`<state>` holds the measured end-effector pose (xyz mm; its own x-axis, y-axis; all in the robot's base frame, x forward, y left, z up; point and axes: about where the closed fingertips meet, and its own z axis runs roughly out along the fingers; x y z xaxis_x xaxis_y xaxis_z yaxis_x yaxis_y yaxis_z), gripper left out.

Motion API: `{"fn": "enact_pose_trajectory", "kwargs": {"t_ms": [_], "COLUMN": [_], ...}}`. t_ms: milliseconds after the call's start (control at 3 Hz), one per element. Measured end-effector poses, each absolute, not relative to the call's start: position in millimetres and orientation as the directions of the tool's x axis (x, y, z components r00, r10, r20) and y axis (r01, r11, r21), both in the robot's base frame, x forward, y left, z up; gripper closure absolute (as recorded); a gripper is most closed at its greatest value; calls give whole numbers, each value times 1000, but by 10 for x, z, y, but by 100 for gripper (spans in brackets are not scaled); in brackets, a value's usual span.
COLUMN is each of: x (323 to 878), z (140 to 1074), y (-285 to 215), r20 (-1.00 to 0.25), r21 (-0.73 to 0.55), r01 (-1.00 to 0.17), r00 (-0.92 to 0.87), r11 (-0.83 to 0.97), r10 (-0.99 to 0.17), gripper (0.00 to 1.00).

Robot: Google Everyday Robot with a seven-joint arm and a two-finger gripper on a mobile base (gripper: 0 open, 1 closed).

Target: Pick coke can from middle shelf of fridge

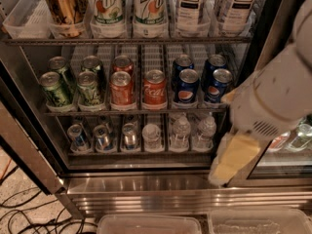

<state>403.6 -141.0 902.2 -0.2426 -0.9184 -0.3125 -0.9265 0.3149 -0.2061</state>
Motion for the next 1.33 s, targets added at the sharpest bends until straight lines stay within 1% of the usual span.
{"fn": "enact_pose_trajectory", "kwargs": {"t_ms": [333, 667, 1000, 1333], "x": [3766, 3785, 3947, 3948], "z": [8534, 8176, 8326, 8327], "y": [-1224, -1036, -957, -954], "r20": [-433, -571, -630, -630], "r21": [-171, -175, -244, -244], "r01": [-930, -924, -900, -901], "r00": [-226, -186, -136, -135], "r11": [326, 340, 361, 360], "r10": [-872, -800, -765, -765], "gripper": [0, 0, 0, 0]}}
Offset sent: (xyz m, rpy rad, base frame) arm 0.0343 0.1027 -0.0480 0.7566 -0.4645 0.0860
